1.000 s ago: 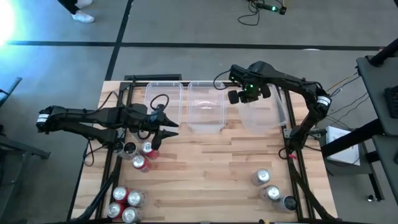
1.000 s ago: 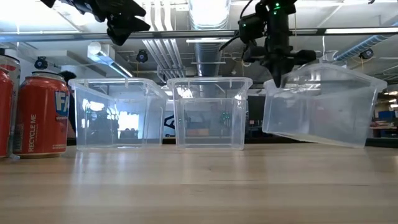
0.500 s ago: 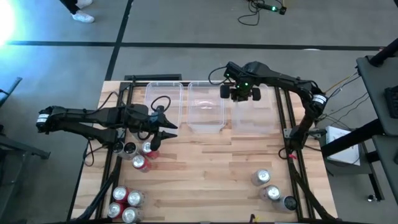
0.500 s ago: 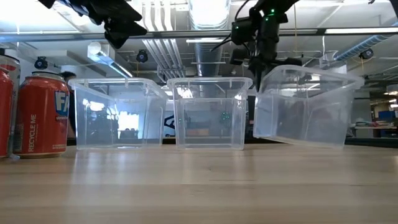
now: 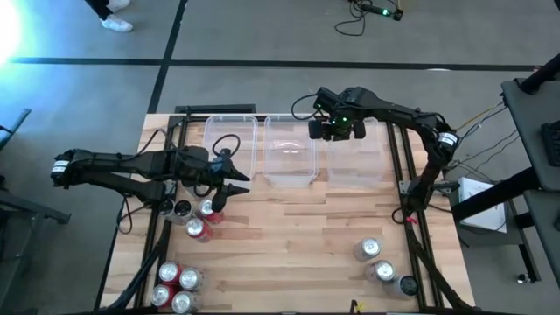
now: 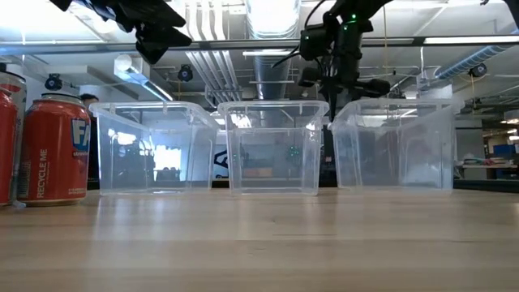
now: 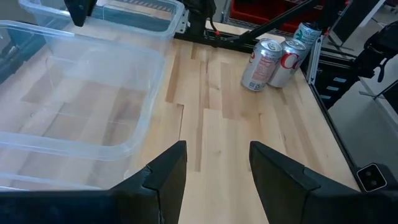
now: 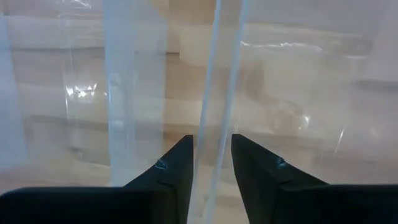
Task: Sort soda cans
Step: Put the red-silver soda can into the right transparent bin
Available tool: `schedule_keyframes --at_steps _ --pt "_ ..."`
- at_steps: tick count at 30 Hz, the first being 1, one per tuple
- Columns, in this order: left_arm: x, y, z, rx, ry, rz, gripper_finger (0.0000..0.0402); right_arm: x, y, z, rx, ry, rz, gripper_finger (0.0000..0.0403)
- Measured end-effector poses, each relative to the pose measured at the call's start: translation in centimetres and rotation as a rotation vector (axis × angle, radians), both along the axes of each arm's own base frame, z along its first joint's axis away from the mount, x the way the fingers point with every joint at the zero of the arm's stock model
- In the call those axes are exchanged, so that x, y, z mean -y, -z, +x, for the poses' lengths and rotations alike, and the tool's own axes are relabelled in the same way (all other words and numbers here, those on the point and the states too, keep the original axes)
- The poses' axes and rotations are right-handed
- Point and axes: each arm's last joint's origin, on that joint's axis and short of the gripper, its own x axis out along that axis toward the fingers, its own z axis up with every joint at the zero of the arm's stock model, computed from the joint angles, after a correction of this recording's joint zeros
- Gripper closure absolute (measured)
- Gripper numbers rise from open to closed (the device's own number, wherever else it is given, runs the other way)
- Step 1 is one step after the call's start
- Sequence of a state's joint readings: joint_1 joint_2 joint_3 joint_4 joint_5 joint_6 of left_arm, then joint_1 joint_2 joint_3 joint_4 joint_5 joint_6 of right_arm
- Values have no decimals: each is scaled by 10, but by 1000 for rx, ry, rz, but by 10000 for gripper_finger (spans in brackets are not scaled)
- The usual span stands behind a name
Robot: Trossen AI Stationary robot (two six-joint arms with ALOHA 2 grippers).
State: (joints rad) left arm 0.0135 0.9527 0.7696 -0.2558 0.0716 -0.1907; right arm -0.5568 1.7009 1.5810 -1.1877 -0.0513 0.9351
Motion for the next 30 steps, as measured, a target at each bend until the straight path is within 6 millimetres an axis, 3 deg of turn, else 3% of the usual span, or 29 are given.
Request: schedule_keyframes --at_steps 16,30 --pt "0 -1 0 9 -14 -29 241 -1 -2 0 21 -60 5 257" --pt "0 -2 1 22 -35 -52 242 1 -3 2 39 -61 -6 282"
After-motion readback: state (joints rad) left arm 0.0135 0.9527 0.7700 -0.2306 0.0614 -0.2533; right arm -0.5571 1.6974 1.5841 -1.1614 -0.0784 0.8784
